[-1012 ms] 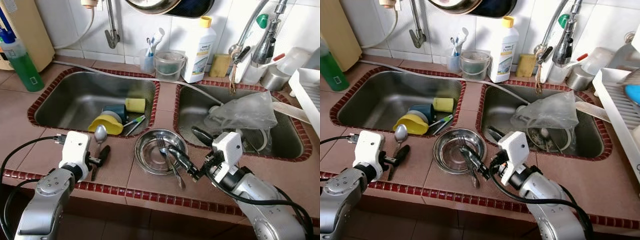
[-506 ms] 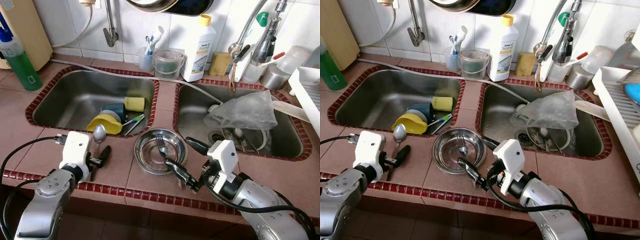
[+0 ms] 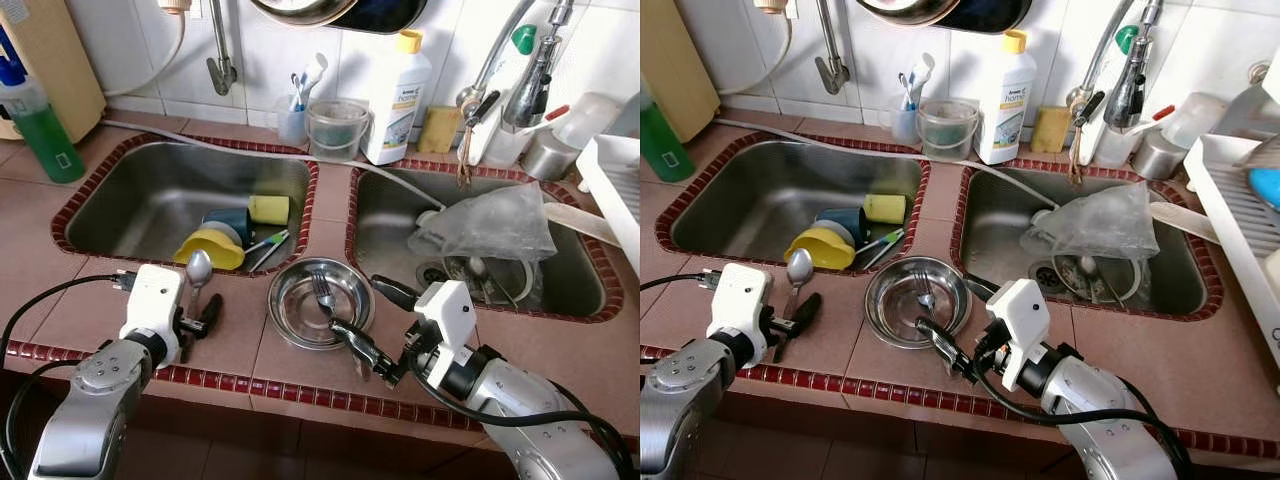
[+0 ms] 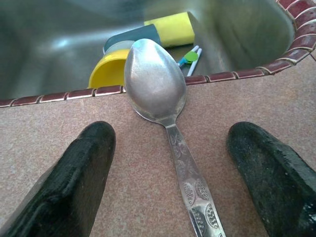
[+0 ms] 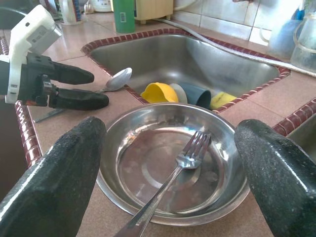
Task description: Kitchen organization
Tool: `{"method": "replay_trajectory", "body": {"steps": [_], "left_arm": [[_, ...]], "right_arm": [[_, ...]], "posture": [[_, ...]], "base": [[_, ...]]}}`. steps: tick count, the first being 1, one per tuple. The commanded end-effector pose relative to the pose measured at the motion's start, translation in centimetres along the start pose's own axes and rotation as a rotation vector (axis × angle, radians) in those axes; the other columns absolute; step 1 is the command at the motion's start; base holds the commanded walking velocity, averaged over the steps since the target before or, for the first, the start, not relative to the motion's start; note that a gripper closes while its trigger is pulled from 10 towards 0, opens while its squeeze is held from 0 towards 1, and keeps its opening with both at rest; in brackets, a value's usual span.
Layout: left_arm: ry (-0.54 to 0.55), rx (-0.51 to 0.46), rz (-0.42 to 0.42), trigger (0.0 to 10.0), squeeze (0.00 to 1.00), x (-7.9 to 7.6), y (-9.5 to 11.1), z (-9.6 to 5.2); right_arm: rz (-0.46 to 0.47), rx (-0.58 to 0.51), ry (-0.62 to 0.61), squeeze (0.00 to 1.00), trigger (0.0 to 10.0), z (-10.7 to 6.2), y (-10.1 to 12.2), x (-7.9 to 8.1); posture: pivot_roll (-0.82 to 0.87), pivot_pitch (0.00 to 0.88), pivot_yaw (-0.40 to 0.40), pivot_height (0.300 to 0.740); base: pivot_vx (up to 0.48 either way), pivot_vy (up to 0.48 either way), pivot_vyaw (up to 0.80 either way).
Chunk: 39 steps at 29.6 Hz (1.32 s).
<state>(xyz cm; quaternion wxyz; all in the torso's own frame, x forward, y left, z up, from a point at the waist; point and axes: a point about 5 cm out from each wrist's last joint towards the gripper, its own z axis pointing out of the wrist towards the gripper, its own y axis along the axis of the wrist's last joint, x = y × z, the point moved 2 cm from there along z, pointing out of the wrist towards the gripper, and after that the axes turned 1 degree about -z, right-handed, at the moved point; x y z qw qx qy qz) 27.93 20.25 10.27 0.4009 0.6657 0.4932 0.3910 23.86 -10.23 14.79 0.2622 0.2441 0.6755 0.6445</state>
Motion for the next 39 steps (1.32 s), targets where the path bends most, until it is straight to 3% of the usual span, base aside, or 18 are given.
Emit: {"method": "replay_trajectory", "body": {"steps": [1,16,19,24,25,26,27,28,29,30,39], "left_arm": [[0.009,0.173,-0.012,10.0,0.00,-0.2,-3.5,0.1],[0.038,0.291,-0.100,10.0,0.00,-0.4,-4.5,0.6],[0.023,0.292,-0.144,10.0,0.00,-0.7,-4.4,0.6],[0.031,0.292,-0.140,10.0,0.00,-0.7,-4.4,0.7],[0.030,0.298,-0.147,9.1,0.00,-0.8,-4.5,0.6],[0.031,0.301,-0.152,9.1,0.00,-0.9,-4.6,0.6],[0.030,0.305,-0.169,4.0,0.00,-1.0,-4.7,0.7],[0.028,0.306,-0.178,4.0,0.00,-1.0,-4.7,0.7],[0.027,0.309,-0.177,2.6,0.00,-1.0,-4.8,0.6],[0.028,0.314,-0.177,0.0,0.00,-1.1,-4.8,0.6],[0.019,0.297,-0.162,0.0,0.00,-1.1,-4.5,0.7]], "right_arm": [[-0.020,-0.014,0.011,0.00,10.0,0.0,0.7,0.2],[-0.028,-0.020,-0.005,0.00,10.0,-0.1,0.8,0.1],[-0.031,-0.022,-0.007,0.00,10.0,0.0,0.9,0.0],[-0.034,-0.024,-0.008,0.00,10.0,0.0,1.0,0.0],[-0.035,-0.024,-0.008,0.00,10.0,0.0,1.0,0.0],[-0.035,-0.024,-0.009,0.00,10.0,0.0,1.0,0.0],[-0.036,-0.025,-0.009,0.00,10.0,-0.1,1.0,0.0],[-0.035,-0.024,-0.009,0.00,10.0,-0.1,1.1,0.0],[-0.036,-0.025,-0.010,0.00,10.0,-0.1,1.1,-0.1],[-0.036,-0.024,-0.010,0.00,10.0,-0.1,1.1,-0.1],[-0.039,-0.026,-0.013,0.00,10.0,-0.1,1.2,-0.2]], "posture": [[-0.03,0.088,-0.039,0.740],[-0.04,0.080,-0.031,0.740],[-0.04,0.078,-0.031,0.740],[-0.04,0.079,-0.035,0.740],[-0.04,0.082,-0.036,0.740],[-0.04,0.082,-0.036,0.740],[-0.04,0.084,-0.038,0.740],[-0.04,0.084,-0.039,0.740],[-0.04,0.084,-0.039,0.740],[-0.04,0.084,-0.039,0.740],[-0.05,0.087,-0.040,0.740]], "base": [[0.000,0.000,0.00],[0.000,0.000,0.00],[0.000,0.000,0.00],[0.000,0.000,0.00],[0.000,0.000,0.00],[0.000,0.000,0.00],[0.000,0.000,0.00],[0.000,0.000,0.00],[0.000,0.000,0.00],[0.000,0.000,0.00],[0.000,0.000,0.00]]}}
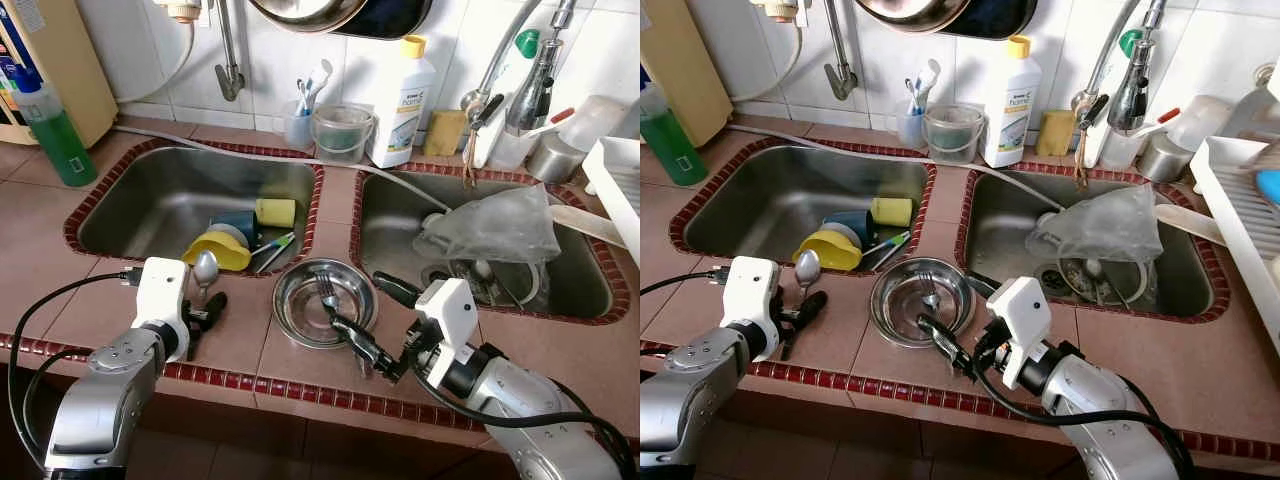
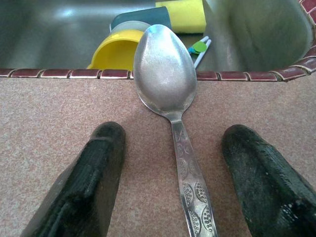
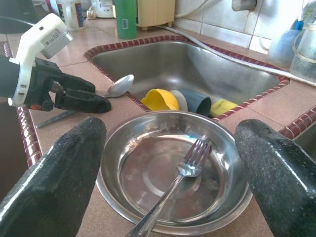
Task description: Kitchen organization
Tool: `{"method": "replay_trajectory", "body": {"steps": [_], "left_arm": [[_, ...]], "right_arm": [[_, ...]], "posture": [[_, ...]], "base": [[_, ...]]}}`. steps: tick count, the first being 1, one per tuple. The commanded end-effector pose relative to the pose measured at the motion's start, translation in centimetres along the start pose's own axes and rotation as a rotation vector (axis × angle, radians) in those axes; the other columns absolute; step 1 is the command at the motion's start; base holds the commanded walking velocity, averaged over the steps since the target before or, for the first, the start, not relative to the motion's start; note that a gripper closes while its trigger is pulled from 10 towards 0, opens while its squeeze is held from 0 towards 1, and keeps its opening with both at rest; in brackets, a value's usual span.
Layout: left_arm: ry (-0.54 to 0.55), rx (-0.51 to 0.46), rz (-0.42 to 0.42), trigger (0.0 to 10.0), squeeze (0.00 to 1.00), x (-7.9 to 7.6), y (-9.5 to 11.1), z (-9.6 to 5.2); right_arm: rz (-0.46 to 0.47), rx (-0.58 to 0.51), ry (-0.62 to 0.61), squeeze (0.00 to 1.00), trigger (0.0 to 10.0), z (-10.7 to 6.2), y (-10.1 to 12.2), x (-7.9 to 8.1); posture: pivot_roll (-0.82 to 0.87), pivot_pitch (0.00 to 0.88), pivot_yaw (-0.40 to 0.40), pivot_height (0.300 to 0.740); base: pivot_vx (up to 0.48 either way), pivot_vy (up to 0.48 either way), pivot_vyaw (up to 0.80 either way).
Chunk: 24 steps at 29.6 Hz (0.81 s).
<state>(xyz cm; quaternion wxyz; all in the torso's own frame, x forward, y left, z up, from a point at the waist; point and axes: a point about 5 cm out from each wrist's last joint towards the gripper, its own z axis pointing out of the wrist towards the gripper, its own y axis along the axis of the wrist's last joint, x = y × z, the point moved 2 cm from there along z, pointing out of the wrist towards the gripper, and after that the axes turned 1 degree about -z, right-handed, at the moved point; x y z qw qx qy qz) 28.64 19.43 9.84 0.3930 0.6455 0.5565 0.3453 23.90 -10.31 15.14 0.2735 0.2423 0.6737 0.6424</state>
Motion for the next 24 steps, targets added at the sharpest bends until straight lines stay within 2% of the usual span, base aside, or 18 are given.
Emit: {"method": "replay_trajectory", "body": {"steps": [1,24], "left_arm": [[0.017,0.206,-0.022,0.0,0.00,0.13,-4.47,0.15],[0.003,0.198,0.005,0.0,0.00,0.02,-4.09,0.10]], "right_arm": [[-0.024,-0.021,0.002,0.00,10.0,-0.08,0.88,-0.14],[-0.007,-0.020,0.025,0.00,10.0,-0.12,0.98,0.34]], "posture": [[-0.05,0.087,-0.039,0.740],[-0.04,0.087,-0.037,0.740]], "base": [[0.000,0.000,0.00],[0.000,0.000,0.00]]}}
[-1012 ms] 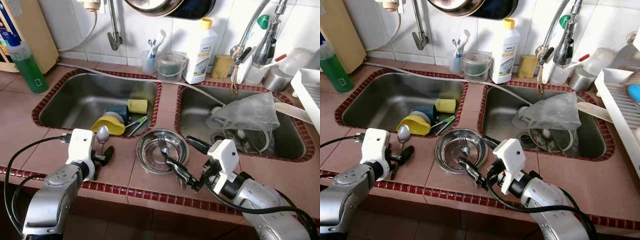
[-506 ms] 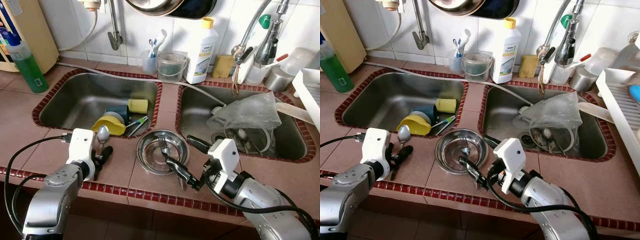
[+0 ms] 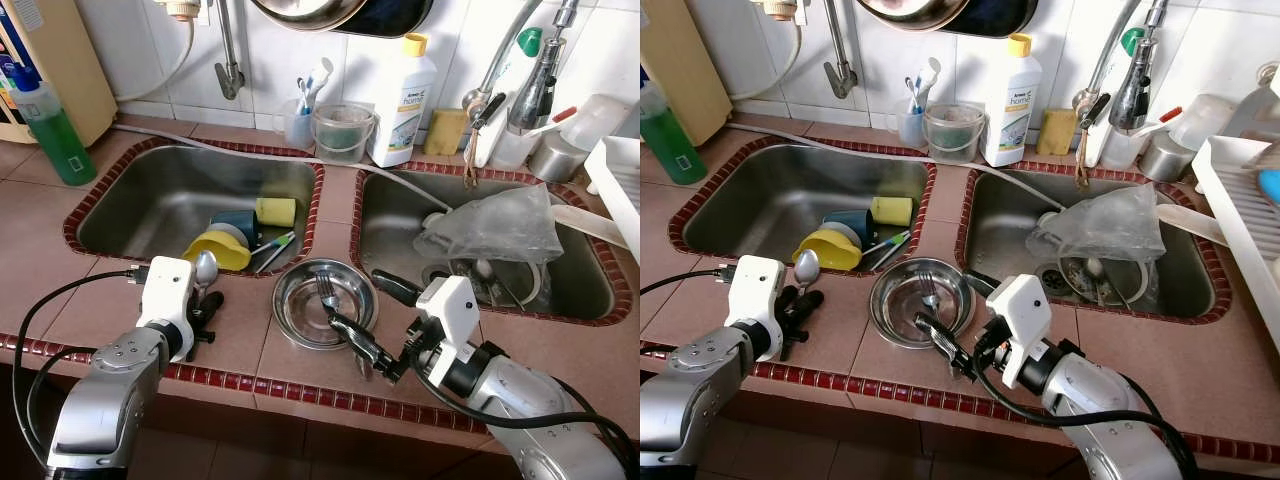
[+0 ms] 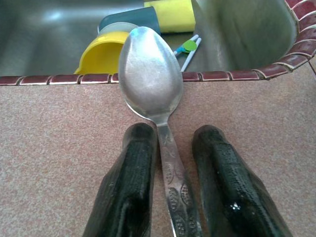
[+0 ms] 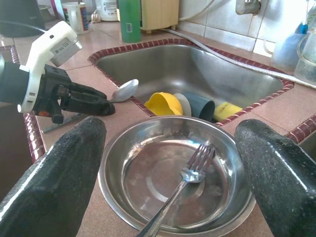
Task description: Kitchen organization
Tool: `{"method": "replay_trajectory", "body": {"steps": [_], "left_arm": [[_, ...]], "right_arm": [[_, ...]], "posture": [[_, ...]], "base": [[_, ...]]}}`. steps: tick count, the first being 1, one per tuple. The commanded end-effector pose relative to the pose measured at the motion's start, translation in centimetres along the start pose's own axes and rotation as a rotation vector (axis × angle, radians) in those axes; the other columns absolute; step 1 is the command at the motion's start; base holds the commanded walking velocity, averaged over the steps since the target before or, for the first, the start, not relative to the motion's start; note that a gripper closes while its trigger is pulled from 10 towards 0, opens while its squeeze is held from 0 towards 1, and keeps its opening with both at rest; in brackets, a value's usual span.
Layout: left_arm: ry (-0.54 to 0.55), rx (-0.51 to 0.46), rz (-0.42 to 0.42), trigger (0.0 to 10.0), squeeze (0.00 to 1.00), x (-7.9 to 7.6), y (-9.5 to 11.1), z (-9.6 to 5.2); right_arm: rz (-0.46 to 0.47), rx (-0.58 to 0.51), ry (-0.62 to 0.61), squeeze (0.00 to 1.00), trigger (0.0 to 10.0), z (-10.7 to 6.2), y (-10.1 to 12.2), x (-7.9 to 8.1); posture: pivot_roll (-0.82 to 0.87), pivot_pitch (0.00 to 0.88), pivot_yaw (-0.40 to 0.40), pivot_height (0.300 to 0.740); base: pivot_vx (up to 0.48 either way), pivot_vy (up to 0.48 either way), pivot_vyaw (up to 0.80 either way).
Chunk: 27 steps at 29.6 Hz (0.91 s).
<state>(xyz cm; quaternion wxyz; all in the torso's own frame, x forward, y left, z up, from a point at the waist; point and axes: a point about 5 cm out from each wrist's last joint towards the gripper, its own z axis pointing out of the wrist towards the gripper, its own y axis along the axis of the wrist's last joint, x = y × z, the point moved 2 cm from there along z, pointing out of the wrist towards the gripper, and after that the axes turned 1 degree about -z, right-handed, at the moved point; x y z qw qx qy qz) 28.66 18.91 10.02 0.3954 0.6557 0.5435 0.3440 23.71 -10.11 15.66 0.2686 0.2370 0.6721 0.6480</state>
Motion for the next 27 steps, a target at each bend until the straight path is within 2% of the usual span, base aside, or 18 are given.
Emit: {"method": "replay_trajectory", "body": {"steps": [1,20,27], "left_arm": [[0.020,0.199,-0.020,0.0,0.00,0.4,-4.2,0.1],[0.013,0.190,-0.007,0.0,0.00,0.3,-3.8,0.1],[0.005,0.151,-0.015,0.0,0.00,0.3,-2.5,0.2]], "right_arm": [[-0.010,-0.009,0.009,0.00,10.0,-0.1,0.5,0.1],[-0.011,-0.008,0.007,0.00,10.0,-0.1,0.5,0.1],[-0.013,-0.010,0.009,0.00,10.0,0.1,0.4,0.0]], "posture": [[-0.04,0.088,-0.039,0.740],[-0.04,0.086,-0.036,0.740],[-0.04,0.072,-0.038,0.740]], "base": [[0.000,0.000,0.00],[0.000,0.000,0.00],[0.000,0.000,0.00]]}}
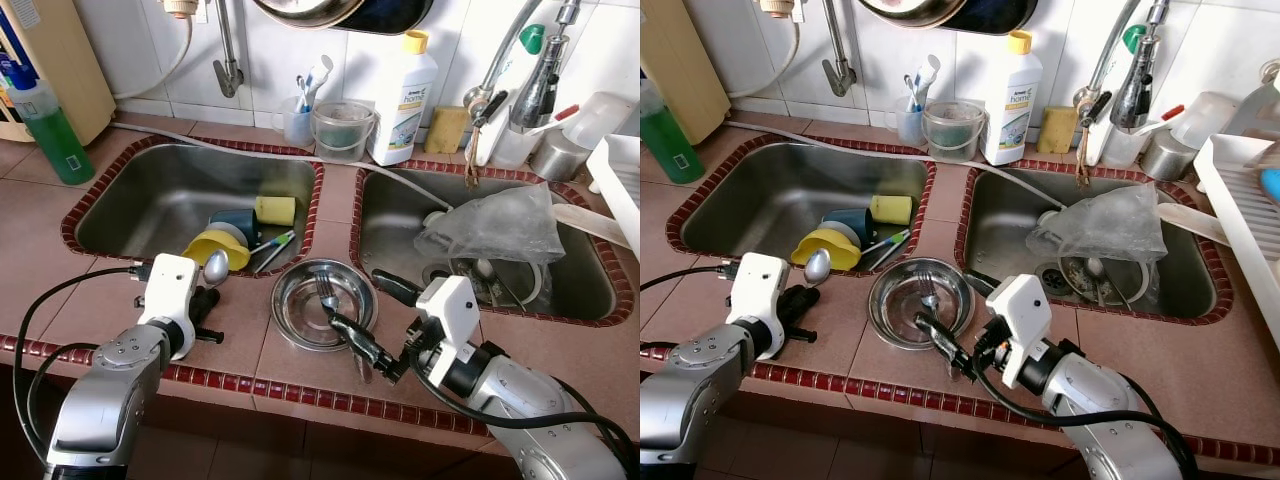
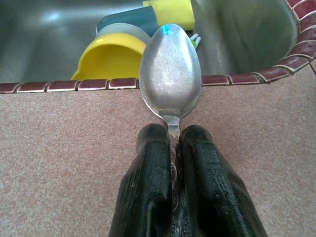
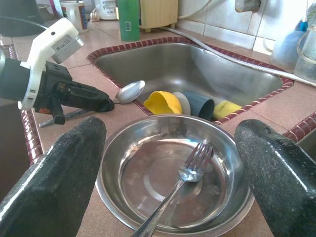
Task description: Kitchen organization
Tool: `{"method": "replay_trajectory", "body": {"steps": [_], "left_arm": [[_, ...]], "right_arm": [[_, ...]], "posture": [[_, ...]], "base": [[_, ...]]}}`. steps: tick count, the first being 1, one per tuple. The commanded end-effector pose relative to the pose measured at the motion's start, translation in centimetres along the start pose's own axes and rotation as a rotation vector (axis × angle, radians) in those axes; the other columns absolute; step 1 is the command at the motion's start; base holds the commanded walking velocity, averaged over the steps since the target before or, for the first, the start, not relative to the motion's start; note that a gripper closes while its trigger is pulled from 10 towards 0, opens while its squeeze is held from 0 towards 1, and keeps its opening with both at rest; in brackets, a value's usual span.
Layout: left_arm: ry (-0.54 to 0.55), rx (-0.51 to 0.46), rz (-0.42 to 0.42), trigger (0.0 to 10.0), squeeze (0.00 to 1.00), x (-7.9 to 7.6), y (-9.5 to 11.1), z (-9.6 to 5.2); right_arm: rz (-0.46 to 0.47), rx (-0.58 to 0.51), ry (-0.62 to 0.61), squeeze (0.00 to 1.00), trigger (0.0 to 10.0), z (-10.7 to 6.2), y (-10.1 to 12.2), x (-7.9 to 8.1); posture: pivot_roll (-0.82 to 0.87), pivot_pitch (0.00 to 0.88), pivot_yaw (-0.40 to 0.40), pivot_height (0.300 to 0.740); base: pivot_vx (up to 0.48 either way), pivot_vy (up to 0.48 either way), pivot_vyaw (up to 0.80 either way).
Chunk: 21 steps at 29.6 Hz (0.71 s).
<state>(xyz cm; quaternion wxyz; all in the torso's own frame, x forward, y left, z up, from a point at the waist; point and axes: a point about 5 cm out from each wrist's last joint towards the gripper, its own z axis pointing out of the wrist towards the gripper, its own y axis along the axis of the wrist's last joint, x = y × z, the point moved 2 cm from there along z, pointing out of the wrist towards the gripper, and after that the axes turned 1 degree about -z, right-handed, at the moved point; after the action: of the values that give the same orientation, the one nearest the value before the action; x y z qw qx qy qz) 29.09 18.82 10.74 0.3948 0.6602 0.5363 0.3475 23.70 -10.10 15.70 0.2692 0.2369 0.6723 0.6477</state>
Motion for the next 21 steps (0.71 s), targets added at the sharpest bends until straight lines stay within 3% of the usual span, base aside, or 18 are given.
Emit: {"method": "replay_trajectory", "body": {"steps": [1,11,21], "left_arm": [[0.006,0.153,-0.033,0.0,0.00,0.3,-3.2,0.2],[-0.013,0.022,-0.067,0.0,0.00,1.0,1.0,0.2],[-0.021,0.024,-0.095,0.0,0.00,1.2,1.1,0.1]], "right_arm": [[-0.012,-0.010,0.010,0.00,10.0,0.1,0.4,0.0],[-0.022,-0.013,0.022,0.00,10.0,0.4,0.3,-0.1],[-0.024,-0.014,0.025,0.00,10.0,0.4,0.3,-0.1]], "posture": [[-0.04,0.070,-0.039,0.740],[-0.03,0.051,-0.044,0.740],[-0.03,0.048,-0.042,0.740]], "base": [[0.000,0.000,0.00],[0.000,0.000,0.00],[0.000,0.000,0.00]]}}
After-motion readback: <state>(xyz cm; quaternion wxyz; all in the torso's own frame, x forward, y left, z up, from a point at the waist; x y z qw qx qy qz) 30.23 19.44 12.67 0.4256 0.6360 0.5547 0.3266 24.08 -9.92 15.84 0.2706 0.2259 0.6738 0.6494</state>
